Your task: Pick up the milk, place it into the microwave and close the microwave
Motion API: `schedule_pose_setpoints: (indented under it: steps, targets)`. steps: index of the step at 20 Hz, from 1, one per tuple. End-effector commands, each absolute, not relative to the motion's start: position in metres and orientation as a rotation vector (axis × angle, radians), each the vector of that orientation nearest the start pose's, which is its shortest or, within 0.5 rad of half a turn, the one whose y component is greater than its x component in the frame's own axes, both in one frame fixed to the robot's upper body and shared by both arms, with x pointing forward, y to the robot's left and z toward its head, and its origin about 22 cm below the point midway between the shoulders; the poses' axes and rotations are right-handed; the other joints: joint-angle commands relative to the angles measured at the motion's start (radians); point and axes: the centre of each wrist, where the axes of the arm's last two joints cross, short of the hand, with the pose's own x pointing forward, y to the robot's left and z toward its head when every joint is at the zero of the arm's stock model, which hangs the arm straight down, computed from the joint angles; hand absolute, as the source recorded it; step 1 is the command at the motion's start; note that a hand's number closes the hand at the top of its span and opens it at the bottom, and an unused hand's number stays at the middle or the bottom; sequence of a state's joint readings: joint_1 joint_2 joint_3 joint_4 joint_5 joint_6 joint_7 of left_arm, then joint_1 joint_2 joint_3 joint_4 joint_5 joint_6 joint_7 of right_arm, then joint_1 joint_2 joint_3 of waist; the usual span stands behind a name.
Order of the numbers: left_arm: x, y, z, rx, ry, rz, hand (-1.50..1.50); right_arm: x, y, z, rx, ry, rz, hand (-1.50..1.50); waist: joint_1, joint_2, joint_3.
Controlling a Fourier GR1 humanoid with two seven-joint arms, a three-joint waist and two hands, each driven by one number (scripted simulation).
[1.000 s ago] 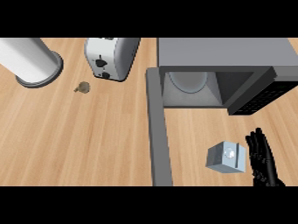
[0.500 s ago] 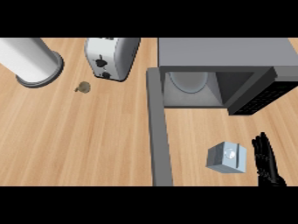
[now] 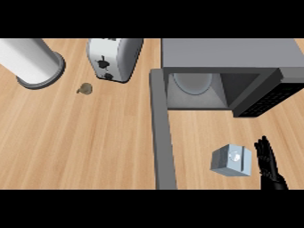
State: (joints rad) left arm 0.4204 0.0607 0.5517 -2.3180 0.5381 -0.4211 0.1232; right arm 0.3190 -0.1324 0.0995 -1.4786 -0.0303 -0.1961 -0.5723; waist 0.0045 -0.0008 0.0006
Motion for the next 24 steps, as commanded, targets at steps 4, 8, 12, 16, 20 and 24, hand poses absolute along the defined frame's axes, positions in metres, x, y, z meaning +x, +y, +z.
schedule_pose_setpoints:
  steps: [4, 8, 12, 16, 20, 24]
  targets:
    - [0.074, 0.345, 0.121, 0.037, -1.965, 0.051, -1.50, 0.148, -0.271, -0.097, -0.317, -1.737, 0.019, -1.50, 0.001, -0.001, -0.001]
    - [0.077, 0.352, 0.131, 0.063, -1.962, 0.058, -1.50, 0.154, -0.262, -0.123, -0.344, -1.739, 0.044, -1.50, 0.001, 0.000, 0.000]
    - [0.099, 0.354, 0.128, 0.049, -1.961, 0.055, -1.50, 0.177, -0.276, -0.126, -0.322, -1.731, 0.050, -1.50, -0.002, 0.001, 0.000]
    - [0.082, 0.351, 0.130, 0.059, -1.956, 0.039, -1.50, 0.173, -0.289, -0.144, -0.279, -1.740, 0.061, 1.50, 0.002, 0.001, 0.000]
    - [0.081, 0.347, 0.137, 0.053, -1.947, 0.047, -1.50, 0.181, -0.277, -0.147, -0.219, -1.819, 0.116, 1.50, 0.002, 0.000, 0.000]
    - [0.068, 0.345, 0.128, 0.042, -1.955, 0.064, -1.50, 0.203, -0.243, -0.140, -0.290, -1.914, 0.134, 1.50, 0.005, -0.001, 0.000]
